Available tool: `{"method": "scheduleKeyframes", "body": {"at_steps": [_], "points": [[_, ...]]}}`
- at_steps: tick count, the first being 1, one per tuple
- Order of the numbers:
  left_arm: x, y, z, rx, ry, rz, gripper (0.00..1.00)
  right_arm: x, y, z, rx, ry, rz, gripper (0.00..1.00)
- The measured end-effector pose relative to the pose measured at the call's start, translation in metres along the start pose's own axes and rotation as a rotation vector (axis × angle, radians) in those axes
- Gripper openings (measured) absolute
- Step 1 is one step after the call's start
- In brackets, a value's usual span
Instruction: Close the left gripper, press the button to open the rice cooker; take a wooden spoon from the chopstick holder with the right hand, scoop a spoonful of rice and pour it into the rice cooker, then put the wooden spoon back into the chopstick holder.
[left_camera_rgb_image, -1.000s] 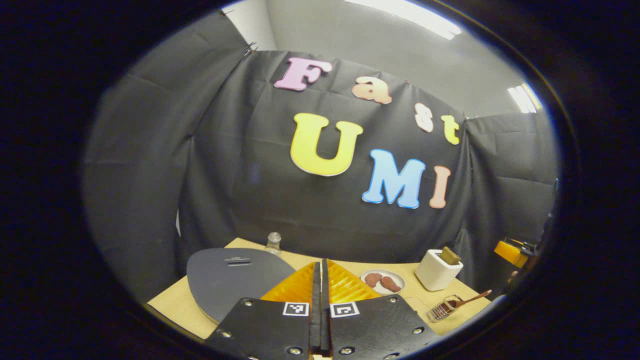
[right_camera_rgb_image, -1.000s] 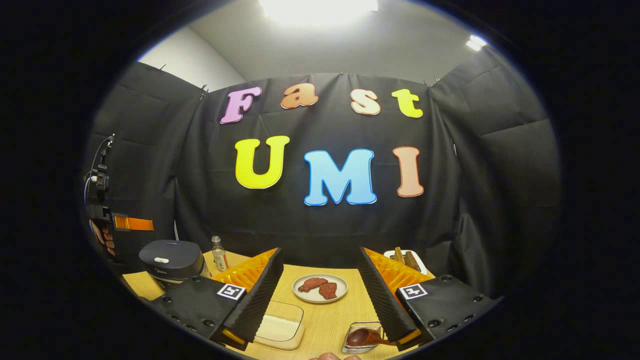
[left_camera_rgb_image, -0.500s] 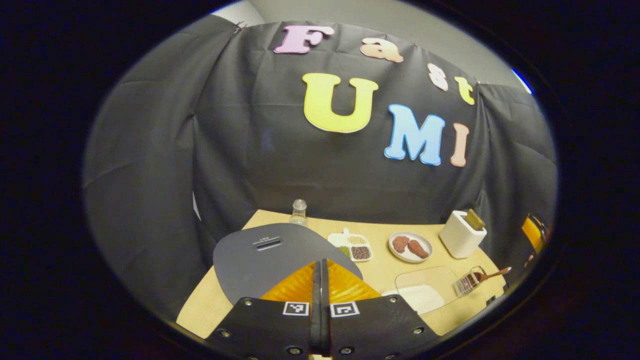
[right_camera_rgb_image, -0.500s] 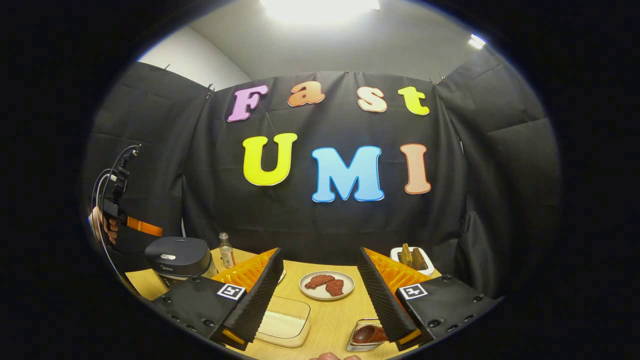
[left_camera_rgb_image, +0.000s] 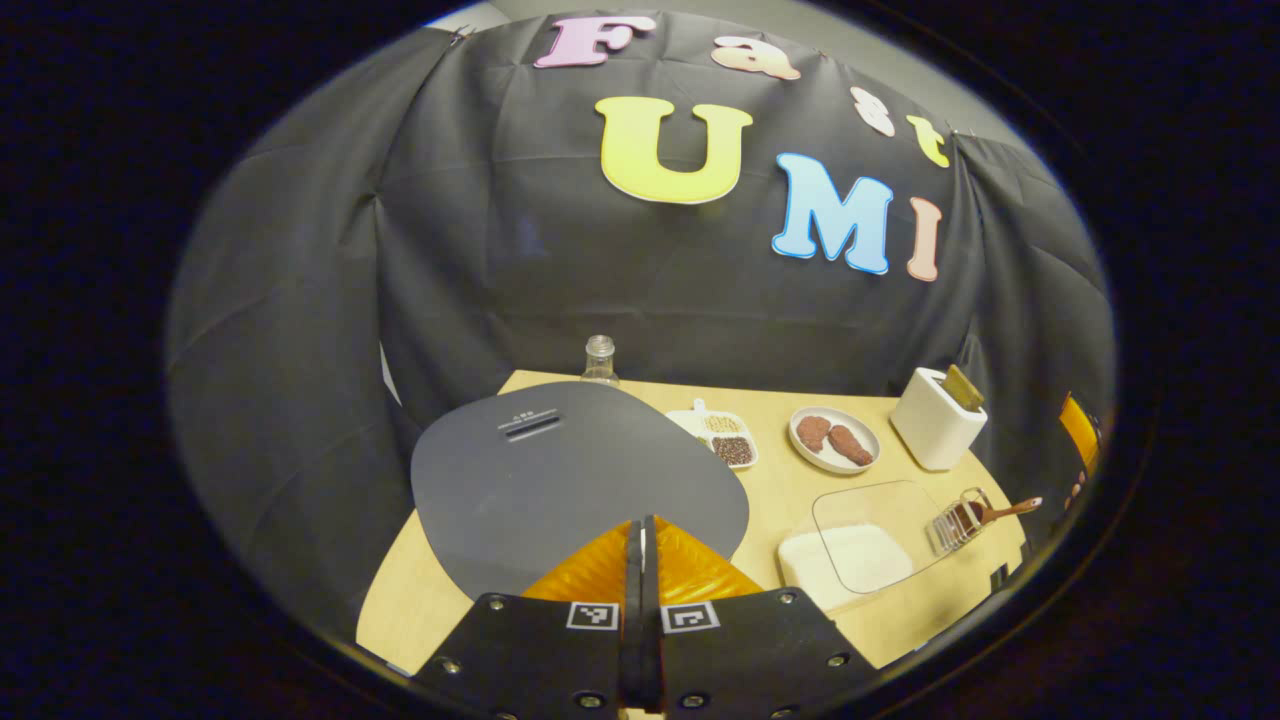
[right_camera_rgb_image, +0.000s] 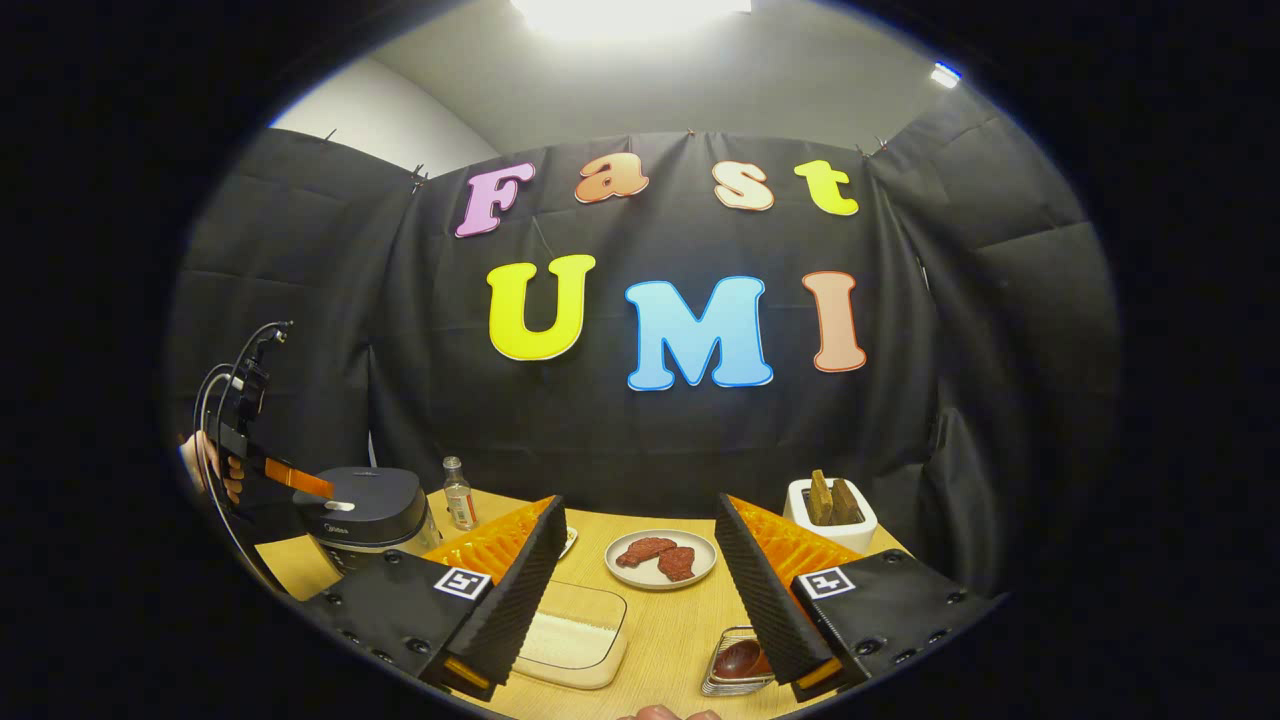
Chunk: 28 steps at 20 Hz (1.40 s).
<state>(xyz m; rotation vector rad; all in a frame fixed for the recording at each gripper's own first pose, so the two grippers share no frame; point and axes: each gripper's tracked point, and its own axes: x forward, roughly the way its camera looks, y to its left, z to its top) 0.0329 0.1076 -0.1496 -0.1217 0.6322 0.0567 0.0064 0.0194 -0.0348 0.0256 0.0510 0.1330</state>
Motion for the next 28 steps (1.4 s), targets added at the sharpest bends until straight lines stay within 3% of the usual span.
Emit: {"method": "scheduleKeyframes", "body": {"at_steps": [14, 16, 28], "points": [[0.012, -0.003, -0.019, 0.052, 0.051, -0.043, 0.01, 0.009, 0.013, -0.005, 0.064, 0.013, 0.069, 0.96], [0.012, -0.003, -0.019, 0.057, 0.042, -0.059, 0.01, 0.010, 0.011, -0.005, 0.064, 0.009, 0.068, 0.92], [0.015, -0.004, -0.026, 0.076, 0.069, -0.058, 0.02, 0.012, 0.010, -0.016, 0.082, 0.032, 0.065, 0.96]]}}
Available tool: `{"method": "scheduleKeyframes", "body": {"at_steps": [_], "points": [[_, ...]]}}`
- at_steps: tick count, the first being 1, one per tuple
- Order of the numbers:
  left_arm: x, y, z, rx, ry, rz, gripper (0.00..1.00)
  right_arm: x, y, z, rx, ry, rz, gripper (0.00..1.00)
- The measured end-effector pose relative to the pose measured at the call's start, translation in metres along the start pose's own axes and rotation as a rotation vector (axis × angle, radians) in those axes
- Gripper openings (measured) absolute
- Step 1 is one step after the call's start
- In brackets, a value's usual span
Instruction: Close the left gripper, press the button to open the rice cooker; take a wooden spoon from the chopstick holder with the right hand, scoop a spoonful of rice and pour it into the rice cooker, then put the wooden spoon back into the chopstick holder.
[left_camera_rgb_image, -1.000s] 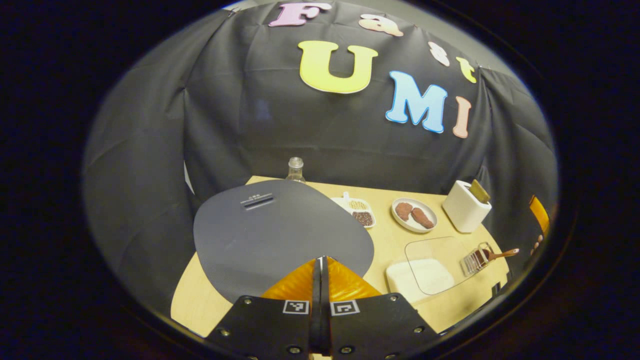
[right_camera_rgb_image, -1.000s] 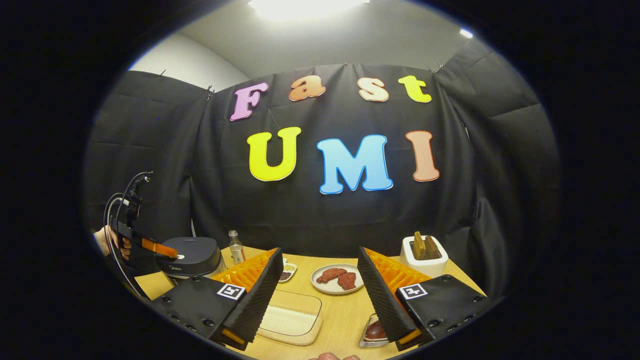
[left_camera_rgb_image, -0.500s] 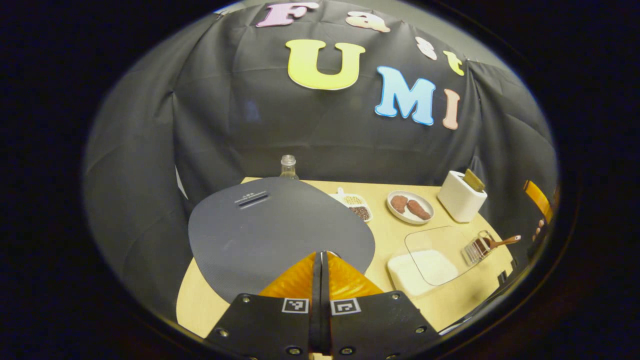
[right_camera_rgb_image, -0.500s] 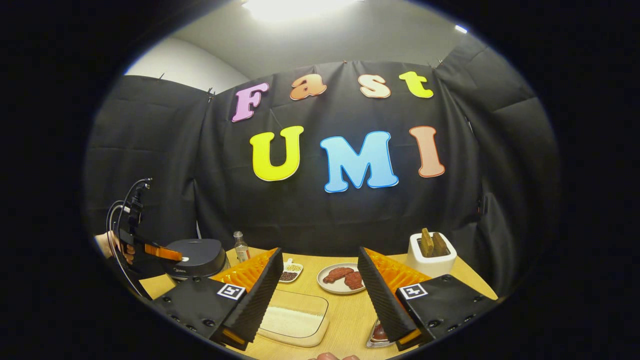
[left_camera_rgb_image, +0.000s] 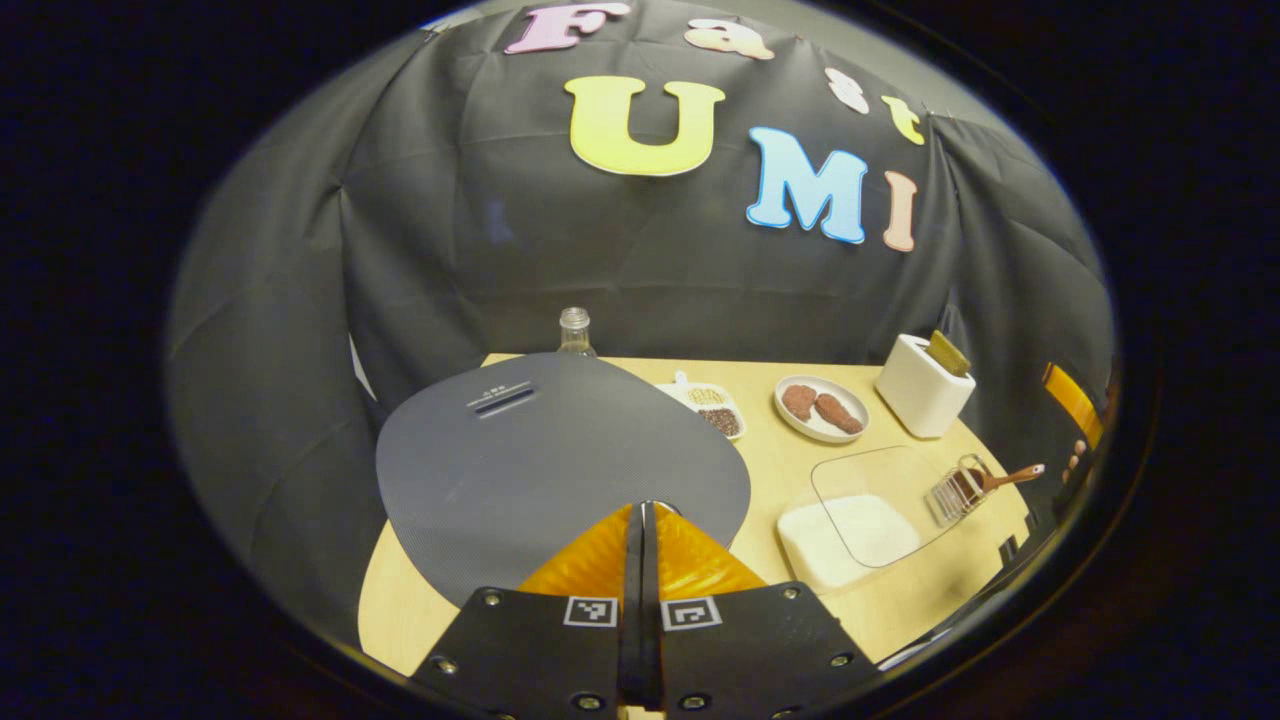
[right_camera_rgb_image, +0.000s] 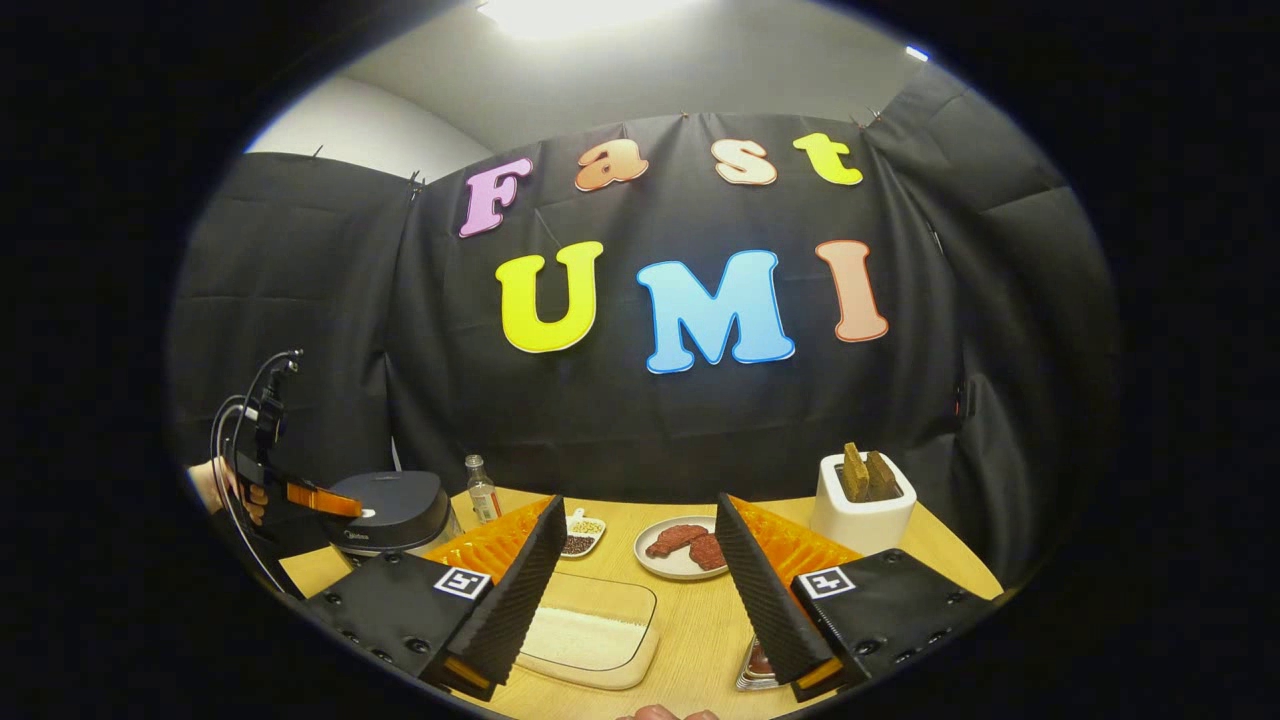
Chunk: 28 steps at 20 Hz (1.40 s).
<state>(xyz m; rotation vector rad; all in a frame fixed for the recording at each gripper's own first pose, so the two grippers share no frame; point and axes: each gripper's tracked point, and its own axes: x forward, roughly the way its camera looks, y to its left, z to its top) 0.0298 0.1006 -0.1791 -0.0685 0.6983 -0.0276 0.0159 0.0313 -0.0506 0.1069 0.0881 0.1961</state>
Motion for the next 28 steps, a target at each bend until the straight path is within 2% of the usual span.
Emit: {"method": "scheduleKeyframes", "body": {"at_steps": [5, 8, 11, 15, 18, 19, 20, 23, 27, 28], "points": [[-0.004, -0.001, 0.008, 0.012, -0.031, 0.006, 0.02, 0.000, -0.006, 0.005, 0.010, -0.004, -0.021, 0.95], [-0.016, 0.000, 0.031, 0.029, -0.120, 0.029, 0.01, -0.003, -0.010, 0.020, -0.001, -0.023, -0.042, 0.96], [-0.043, 0.012, 0.083, 0.080, -0.289, 0.126, 0.01, -0.007, -0.015, 0.032, 0.000, -0.049, -0.072, 0.96], [-0.110, 0.027, 0.144, 0.120, -0.549, 0.292, 0.02, -0.012, -0.020, 0.033, -0.013, -0.049, -0.088, 0.95], [-0.140, -0.005, 0.146, 0.079, -0.647, 0.239, 0.01, -0.011, -0.026, 0.031, -0.031, -0.039, -0.107, 0.96], [-0.146, -0.010, 0.144, 0.061, -0.662, 0.220, 0.01, -0.011, -0.024, 0.030, -0.036, -0.033, -0.103, 0.92], [-0.147, -0.017, 0.140, 0.044, -0.668, 0.204, 0.00, -0.012, -0.026, 0.029, -0.044, -0.026, -0.105, 0.95], [-0.152, -0.028, 0.134, 0.002, -0.680, 0.205, 0.00, -0.017, -0.038, 0.025, -0.092, -0.008, -0.132, 0.96], [-0.166, -0.042, 0.130, 0.090, -0.695, 0.258, 0.04, -0.024, -0.056, 0.028, -0.080, -0.003, -0.164, 0.96], [-0.172, -0.052, 0.130, 0.089, -0.708, 0.242, 0.02, -0.027, -0.063, 0.031, -0.072, -0.009, -0.177, 0.95]]}}
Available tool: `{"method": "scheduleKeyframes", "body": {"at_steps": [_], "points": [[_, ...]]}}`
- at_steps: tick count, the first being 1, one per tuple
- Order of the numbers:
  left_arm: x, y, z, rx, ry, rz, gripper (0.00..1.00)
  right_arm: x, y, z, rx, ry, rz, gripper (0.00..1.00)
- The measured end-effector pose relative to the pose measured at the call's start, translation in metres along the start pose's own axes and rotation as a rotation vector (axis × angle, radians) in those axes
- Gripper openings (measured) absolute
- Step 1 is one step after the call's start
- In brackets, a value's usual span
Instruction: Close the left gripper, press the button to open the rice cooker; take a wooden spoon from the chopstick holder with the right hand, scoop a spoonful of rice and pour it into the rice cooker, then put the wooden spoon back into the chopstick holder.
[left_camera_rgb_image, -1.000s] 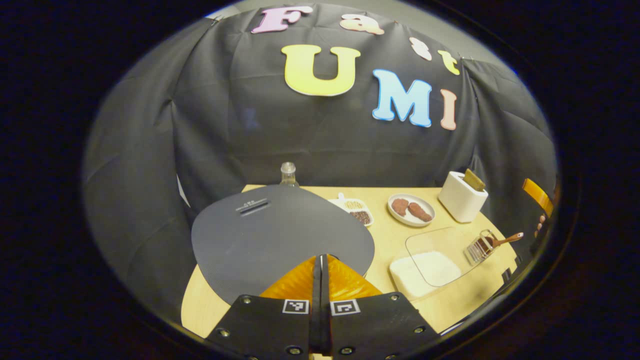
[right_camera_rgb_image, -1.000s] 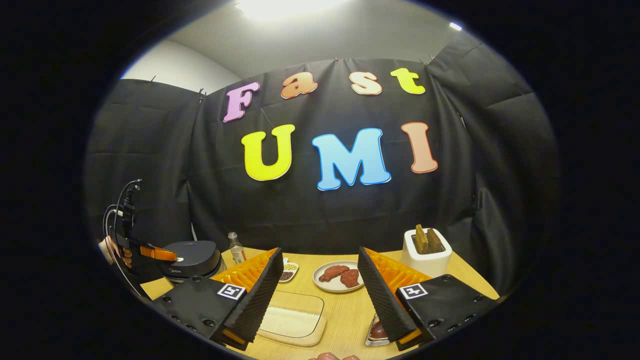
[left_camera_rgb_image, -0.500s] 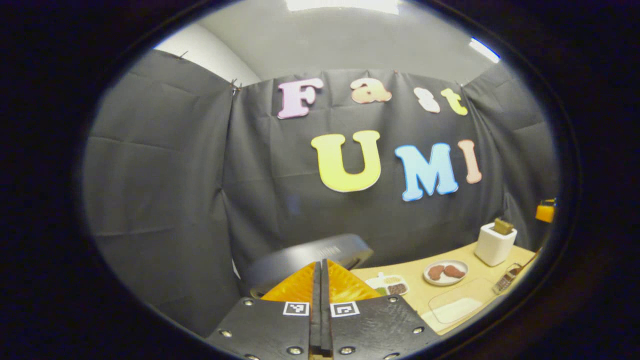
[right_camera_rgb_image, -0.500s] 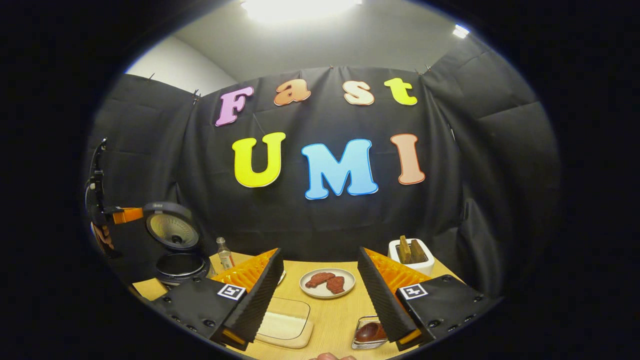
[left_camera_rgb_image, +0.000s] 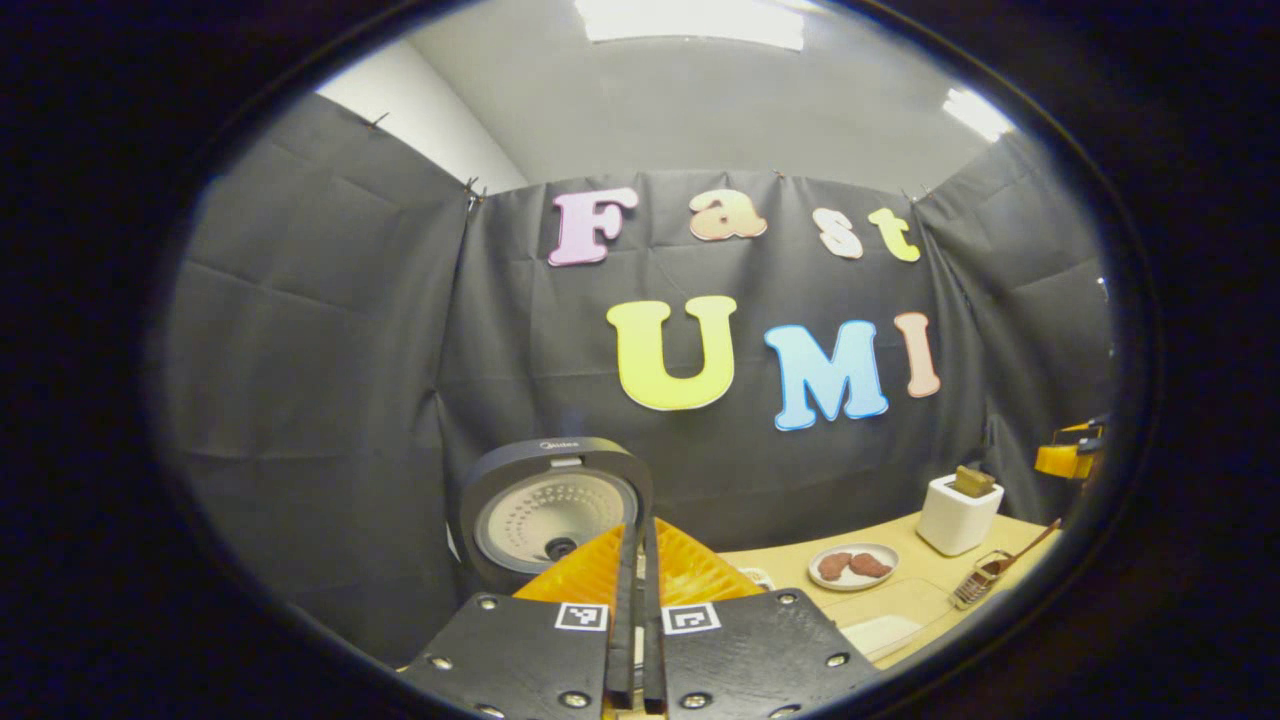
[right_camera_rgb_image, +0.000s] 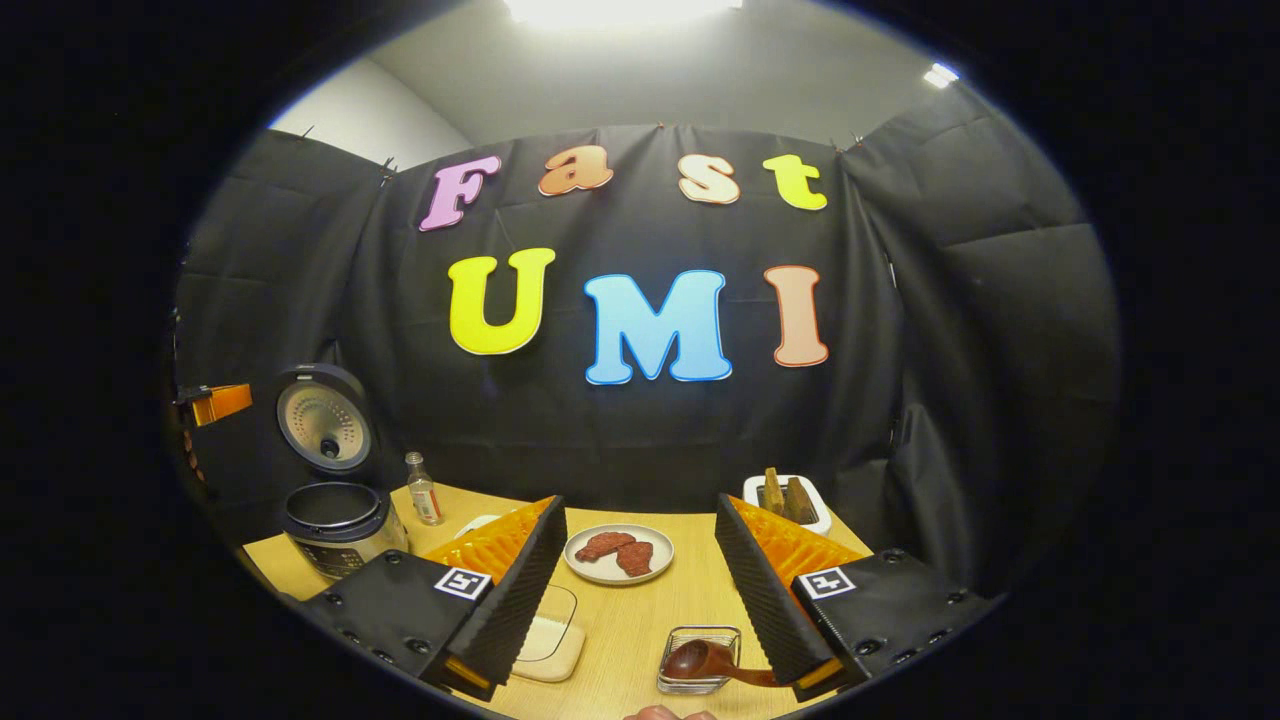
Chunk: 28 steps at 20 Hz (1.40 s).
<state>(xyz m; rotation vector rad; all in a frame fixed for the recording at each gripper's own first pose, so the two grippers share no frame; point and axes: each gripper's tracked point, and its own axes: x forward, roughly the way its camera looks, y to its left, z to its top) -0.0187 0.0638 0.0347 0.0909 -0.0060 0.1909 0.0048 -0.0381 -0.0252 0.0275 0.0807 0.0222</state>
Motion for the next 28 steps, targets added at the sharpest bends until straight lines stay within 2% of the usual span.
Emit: {"method": "scheduleKeyframes", "body": {"at_steps": [2, 4, 6, 8, 9, 14, 19, 26, 28], "points": [[-0.010, -0.019, 0.001, -0.047, -0.020, -0.029, 0.17, -0.002, -0.019, 0.002, 0.015, -0.011, -0.038, 0.95], [-0.020, -0.024, 0.001, -0.076, -0.049, -0.021, 0.36, -0.001, -0.039, 0.002, 0.034, -0.012, -0.074, 0.95], [-0.020, -0.029, -0.009, -0.062, -0.032, -0.012, 0.71, -0.001, -0.058, -0.005, 0.050, -0.002, -0.099, 0.96], [-0.016, -0.031, -0.026, -0.042, 0.024, 0.029, 0.79, -0.004, -0.080, -0.012, 0.062, 0.005, -0.131, 0.96], [-0.014, -0.033, -0.028, -0.036, 0.025, 0.042, 0.89, -0.004, -0.092, -0.017, 0.072, 0.013, -0.152, 0.96], [-0.005, -0.066, -0.029, -0.046, 0.024, 0.005, 0.89, -0.013, -0.141, -0.037, 0.160, 0.029, -0.226, 0.96], [0.007, -0.096, -0.035, -0.086, 0.030, -0.040, 0.89, -0.028, -0.165, -0.074, 0.229, 0.069, -0.247, 0.98], [0.019, -0.122, -0.060, -0.226, 0.078, -0.101, 0.90, -0.040, -0.148, -0.097, 0.311, 0.024, -0.180, 0.98], [0.020, -0.119, -0.067, -0.257, 0.090, -0.096, 0.89, -0.040, -0.140, -0.102, 0.323, -0.002, -0.163, 0.98]]}}
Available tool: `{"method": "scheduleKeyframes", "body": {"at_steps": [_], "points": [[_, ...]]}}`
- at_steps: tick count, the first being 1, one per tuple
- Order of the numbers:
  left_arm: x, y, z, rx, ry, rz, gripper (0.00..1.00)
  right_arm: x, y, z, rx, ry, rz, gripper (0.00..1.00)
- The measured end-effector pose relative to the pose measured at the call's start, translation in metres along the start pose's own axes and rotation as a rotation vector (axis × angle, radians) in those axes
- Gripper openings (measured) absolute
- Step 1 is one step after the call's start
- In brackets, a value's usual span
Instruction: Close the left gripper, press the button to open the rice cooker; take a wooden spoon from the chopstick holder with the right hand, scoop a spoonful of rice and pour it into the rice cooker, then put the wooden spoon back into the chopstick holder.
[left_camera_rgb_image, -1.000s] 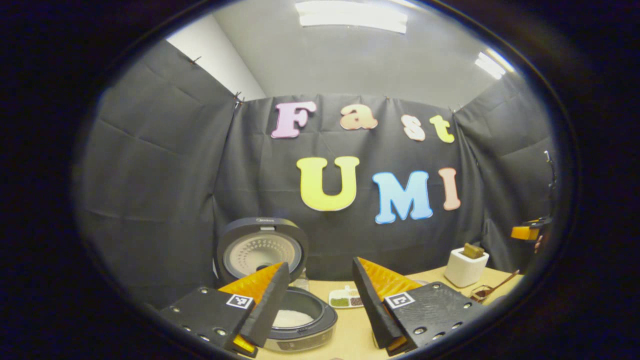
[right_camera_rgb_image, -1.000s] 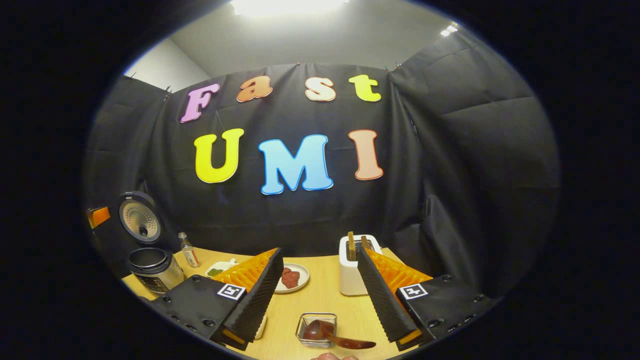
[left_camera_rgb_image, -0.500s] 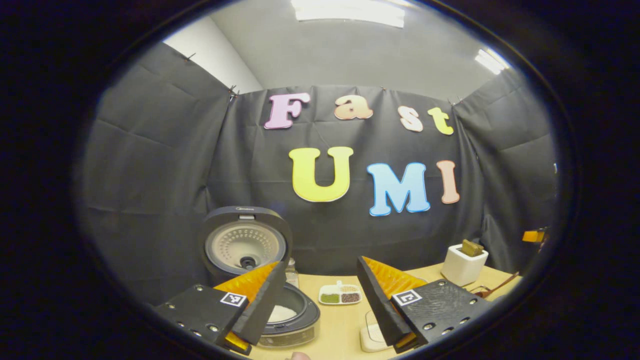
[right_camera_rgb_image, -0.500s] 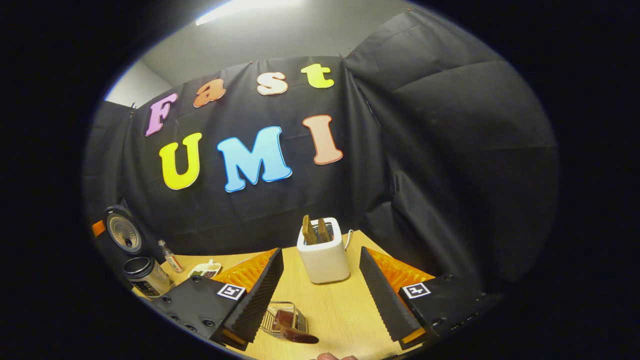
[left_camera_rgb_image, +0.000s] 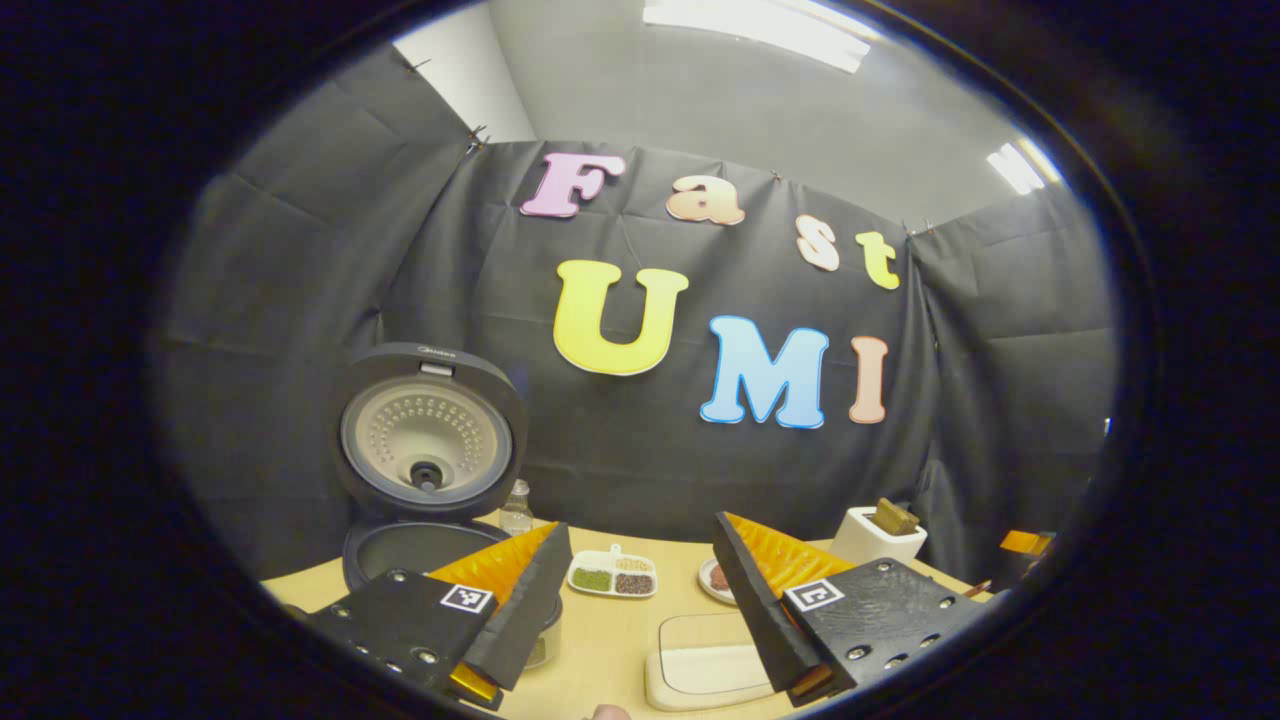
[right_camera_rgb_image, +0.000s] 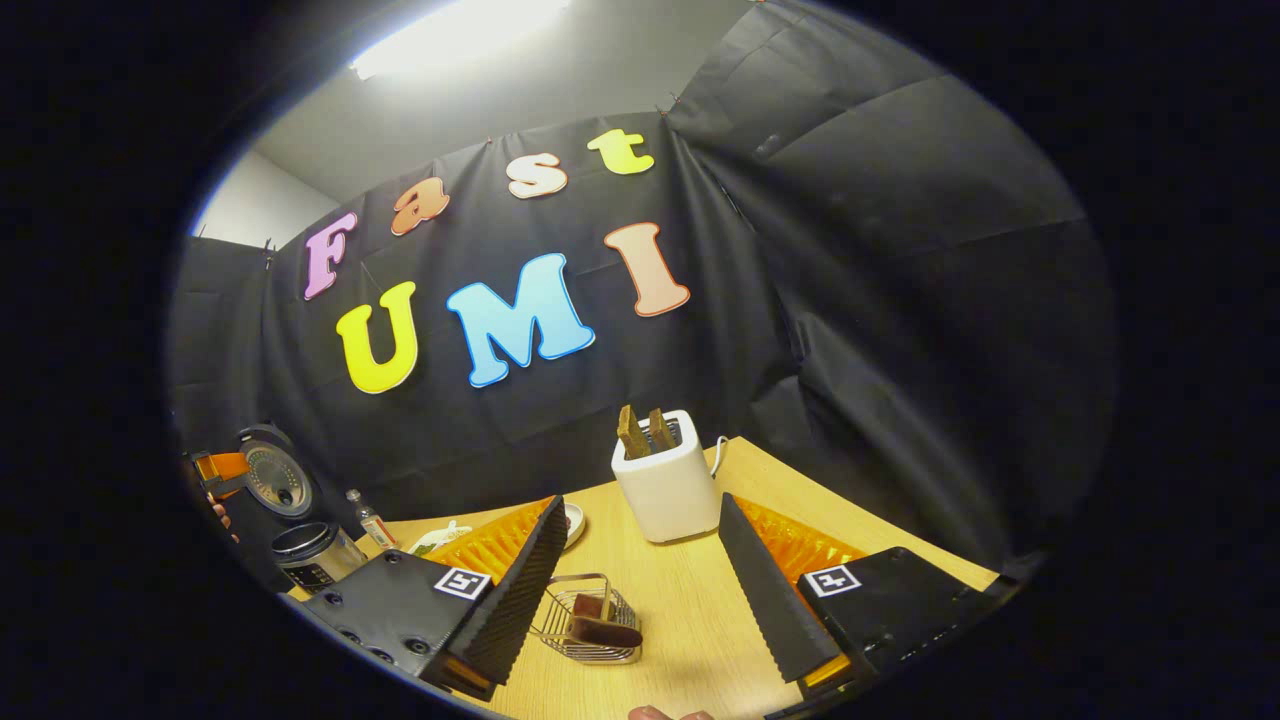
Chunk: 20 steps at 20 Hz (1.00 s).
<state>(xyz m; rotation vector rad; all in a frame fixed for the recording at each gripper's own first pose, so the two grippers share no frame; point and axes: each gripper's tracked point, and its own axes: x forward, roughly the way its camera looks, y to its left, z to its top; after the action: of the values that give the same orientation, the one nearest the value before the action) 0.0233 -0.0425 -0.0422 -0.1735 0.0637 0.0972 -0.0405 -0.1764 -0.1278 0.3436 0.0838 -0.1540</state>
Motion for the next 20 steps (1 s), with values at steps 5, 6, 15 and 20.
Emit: {"method": "scheduleKeyframes", "body": {"at_steps": [5, 6, 15, 20], "points": [[-0.001, 0.008, -0.007, -0.006, 0.016, 0.009, 0.89, 0.008, 0.002, -0.038, 0.008, 0.034, -0.009, 0.98], [-0.002, 0.009, -0.007, -0.005, 0.017, 0.009, 0.90, 0.009, 0.003, -0.044, 0.015, 0.041, -0.009, 0.98], [-0.005, 0.022, -0.017, 0.035, 0.045, 0.029, 0.89, 0.033, 0.011, -0.092, 0.083, 0.101, -0.013, 0.98], [-0.009, 0.033, -0.019, 0.032, 0.051, 0.040, 0.89, 0.040, 0.017, -0.095, 0.073, 0.096, -0.016, 0.91]]}}
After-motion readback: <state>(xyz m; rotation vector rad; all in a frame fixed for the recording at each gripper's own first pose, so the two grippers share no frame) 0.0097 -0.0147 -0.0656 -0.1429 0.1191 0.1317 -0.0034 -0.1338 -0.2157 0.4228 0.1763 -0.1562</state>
